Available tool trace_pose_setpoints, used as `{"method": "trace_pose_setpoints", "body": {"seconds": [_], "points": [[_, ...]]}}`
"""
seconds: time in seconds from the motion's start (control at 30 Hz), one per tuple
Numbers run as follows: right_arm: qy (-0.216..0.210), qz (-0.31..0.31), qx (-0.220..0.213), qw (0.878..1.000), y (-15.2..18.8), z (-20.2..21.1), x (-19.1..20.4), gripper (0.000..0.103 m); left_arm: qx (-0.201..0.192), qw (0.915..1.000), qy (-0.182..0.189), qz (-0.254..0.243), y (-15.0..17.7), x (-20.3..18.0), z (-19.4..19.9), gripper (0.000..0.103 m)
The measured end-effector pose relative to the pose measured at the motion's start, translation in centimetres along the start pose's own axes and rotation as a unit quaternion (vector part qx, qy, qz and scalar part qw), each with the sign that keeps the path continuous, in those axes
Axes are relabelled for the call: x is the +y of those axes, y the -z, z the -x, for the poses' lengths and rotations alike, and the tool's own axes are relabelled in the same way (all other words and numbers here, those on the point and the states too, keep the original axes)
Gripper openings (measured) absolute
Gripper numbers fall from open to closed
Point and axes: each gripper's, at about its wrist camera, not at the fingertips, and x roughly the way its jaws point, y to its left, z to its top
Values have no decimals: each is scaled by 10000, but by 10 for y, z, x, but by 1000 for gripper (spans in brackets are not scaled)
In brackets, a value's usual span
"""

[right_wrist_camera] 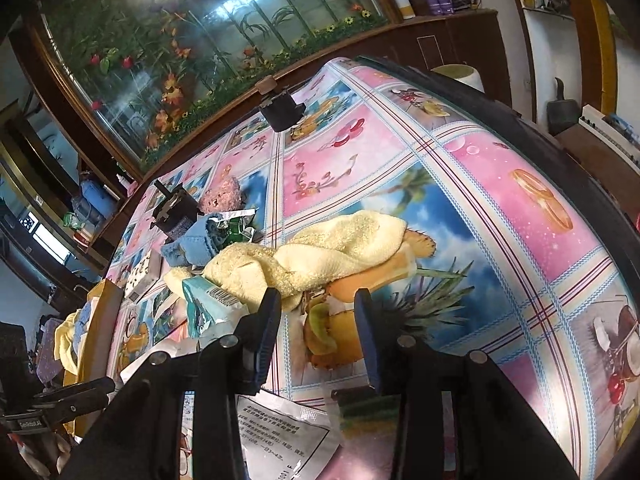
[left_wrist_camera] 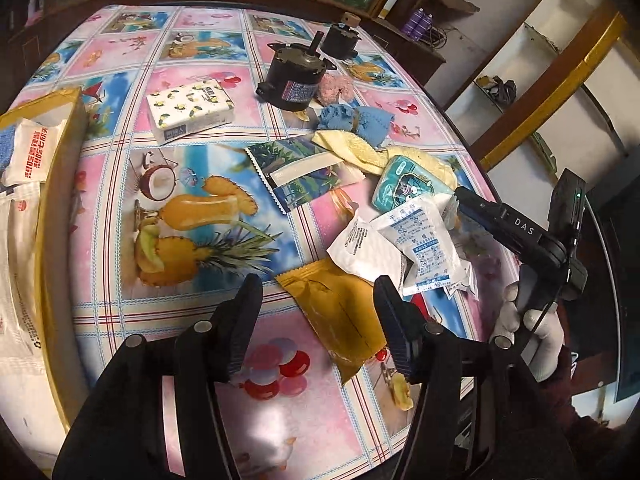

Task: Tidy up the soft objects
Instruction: 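Grasp the gold foil bag with the left gripper while the right gripper grasps a desiccant packet, then place the gold bag in the box with the left gripper while the right drops the desiccant packet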

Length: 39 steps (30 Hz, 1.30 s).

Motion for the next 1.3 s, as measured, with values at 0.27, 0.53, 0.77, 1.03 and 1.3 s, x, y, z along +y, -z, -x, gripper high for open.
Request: {"method": "trace_pose_setpoints", "body": {"seconds": [0.27, 0.53, 0.77, 1.03, 1.3], "points": [[-436, 382, 311, 9978, 3, 5, 21, 39, 118, 9995, -24, -291, 7, -34, -35, 66], [-500, 1550, 1056, 9810, 25, 2, 88, 39, -1, 9959, -419, -797, 18, -45, -51, 49], [257, 2112, 1338, 9679, 38, -24, 114, 50, -212, 9995, 16, -251, 33, -15, -14, 37], [849, 2599, 1360, 9522, 53, -30, 130, 55, -301, 9987, -108, -404, 45, -17, 0, 37], [476, 2525, 1554, 9539, 49, -34, 126, 34, 36, 9918, -598, -1127, 61, -44, -28, 67]]}}
